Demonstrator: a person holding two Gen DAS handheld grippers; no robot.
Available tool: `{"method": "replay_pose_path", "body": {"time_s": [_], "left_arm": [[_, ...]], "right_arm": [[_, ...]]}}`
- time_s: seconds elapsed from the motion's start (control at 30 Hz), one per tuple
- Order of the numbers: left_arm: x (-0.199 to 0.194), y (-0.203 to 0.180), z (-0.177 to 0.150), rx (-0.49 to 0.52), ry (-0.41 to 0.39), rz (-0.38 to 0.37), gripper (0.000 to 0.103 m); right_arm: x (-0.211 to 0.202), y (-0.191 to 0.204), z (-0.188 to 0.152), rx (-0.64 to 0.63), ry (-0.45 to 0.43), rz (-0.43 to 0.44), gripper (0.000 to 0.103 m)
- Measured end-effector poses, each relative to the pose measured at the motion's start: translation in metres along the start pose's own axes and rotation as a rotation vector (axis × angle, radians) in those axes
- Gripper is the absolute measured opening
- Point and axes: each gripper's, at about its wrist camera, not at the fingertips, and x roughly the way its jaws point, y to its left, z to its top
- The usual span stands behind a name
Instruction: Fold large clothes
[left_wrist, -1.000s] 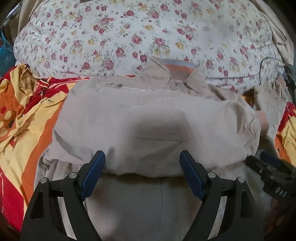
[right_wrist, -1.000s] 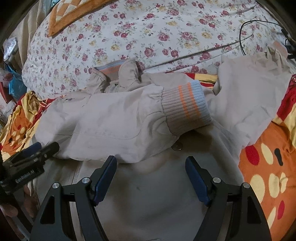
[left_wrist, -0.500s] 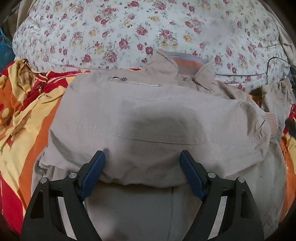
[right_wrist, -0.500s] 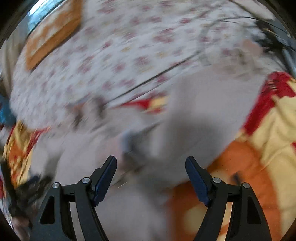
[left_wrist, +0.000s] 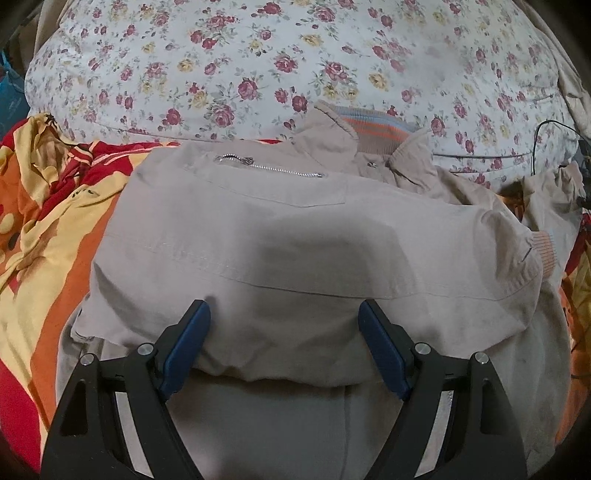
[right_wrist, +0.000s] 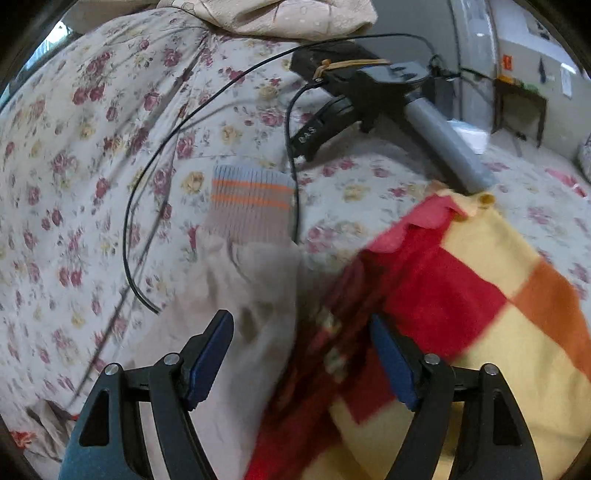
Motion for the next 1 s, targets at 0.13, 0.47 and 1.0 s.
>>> {"method": "replay_pose_path", "body": {"time_s": [0.13,0.47,1.0], "left_arm": [[0.002,0.0,0.0,0.0,0.005,0.004,0.083],[-0.032,0.031,0.017,-0.105,-0.054,-0.026,0.083],[-0.047,0.094,0.021,-0.316,-0.038,-0.151,0.083]], "right_arm": [[0.012,0.012,0.003,-0.074,0.017,0.026,0.006],[-0.094,0.059,-0.003,-0.226,-0.036,0.263,0.002],[-0.169,0.324,-0.249,-0.718,0.442,0.807,0.017]]}}
